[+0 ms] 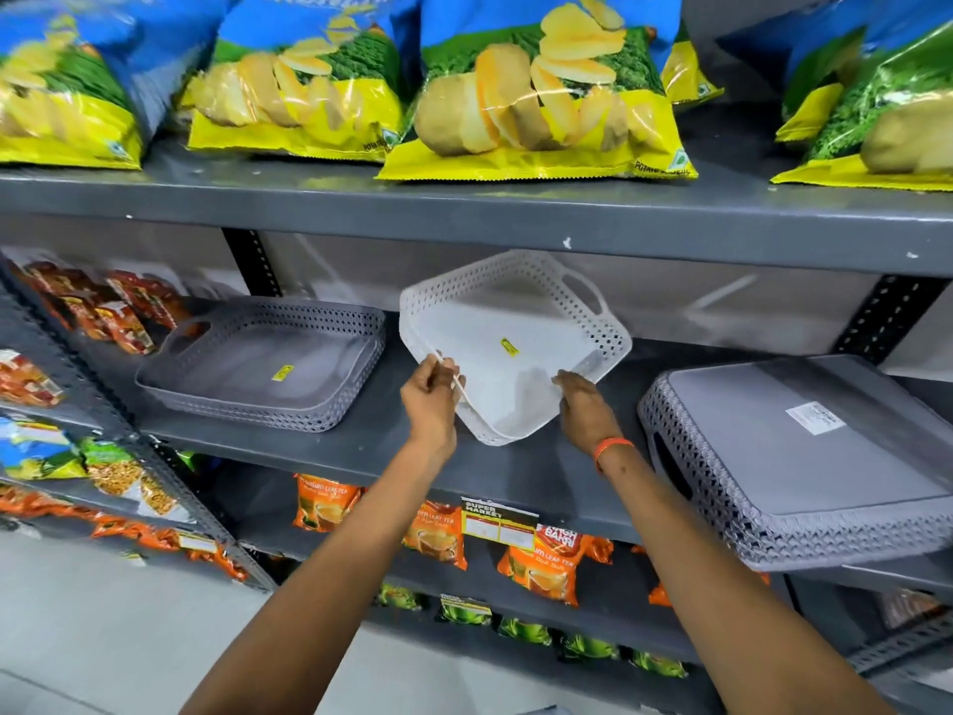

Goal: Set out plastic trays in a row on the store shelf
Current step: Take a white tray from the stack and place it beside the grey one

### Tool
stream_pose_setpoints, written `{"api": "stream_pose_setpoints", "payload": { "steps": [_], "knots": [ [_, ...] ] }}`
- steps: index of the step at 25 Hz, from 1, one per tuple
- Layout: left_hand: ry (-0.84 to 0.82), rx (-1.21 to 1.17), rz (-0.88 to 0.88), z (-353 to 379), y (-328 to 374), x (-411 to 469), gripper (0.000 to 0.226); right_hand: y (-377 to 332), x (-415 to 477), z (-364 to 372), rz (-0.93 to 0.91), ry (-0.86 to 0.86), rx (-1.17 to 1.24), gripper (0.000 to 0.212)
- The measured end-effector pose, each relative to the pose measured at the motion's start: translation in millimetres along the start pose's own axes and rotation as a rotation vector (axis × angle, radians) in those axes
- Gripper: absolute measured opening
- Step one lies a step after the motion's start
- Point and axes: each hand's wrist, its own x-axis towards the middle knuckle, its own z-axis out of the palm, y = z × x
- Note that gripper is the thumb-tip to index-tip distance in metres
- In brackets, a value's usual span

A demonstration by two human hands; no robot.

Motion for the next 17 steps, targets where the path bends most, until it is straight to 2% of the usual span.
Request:
{"api": "stream_pose_setpoints", "payload": {
  "steps": [2,4,6,7,8,10,11,12,14,17],
  "knots": [
    [0.032,0.001,-0.07,-17.5,-7.4,13.9,0.017,4.5,-2.9,5.9,-0.01,-0.007,-0.039,0.033],
    [0.054,0.078,-0.104,-31.8,-13.9,28.8,0.011,6.7,-5.8,10.1,-0.052,-0.008,-0.079,0.031],
    [0.068,0.361,-0.079,-40.1,-17.4,39.7,0.005,6.0,-6.7,12.4,-0.108,-0.01,-0.1,0.033],
    [0.07,0.571,-0.035,-41.6,-20.6,41.9,0.01,5.4,-6.3,12.2,-0.13,-0.016,-0.11,0.035],
    [0.063,0.808,0.027,-40.4,-23.2,40.2,0.028,5.1,-5.4,11.6,-0.143,-0.027,-0.118,0.036],
    [-0.072,1.189,0.218,-28.9,-27.5,23.5,0.061,7.7,-2.5,9.1,-0.158,-0.042,-0.134,0.039],
    [-0.217,1.311,0.326,-21.1,-30.1,14.2,0.063,10.7,-0.7,7.0,-0.156,-0.045,-0.154,0.04],
    [-0.376,1.398,0.38,-12.1,-31.6,5.2,0.059,15.4,2.2,4.4,-0.149,-0.045,-0.18,0.042],
    [-0.569,1.519,0.322,-3.4,-37.9,-3.8,0.044,21.9,7.9,-0.7,-0.12,-0.049,-0.228,0.044],
    [-0.585,1.621,0.335,-11.8,-35.2,-0.8,0.025,22.4,10.6,-3.8,-0.14,-0.012,-0.245,0.039]
  ]
}}
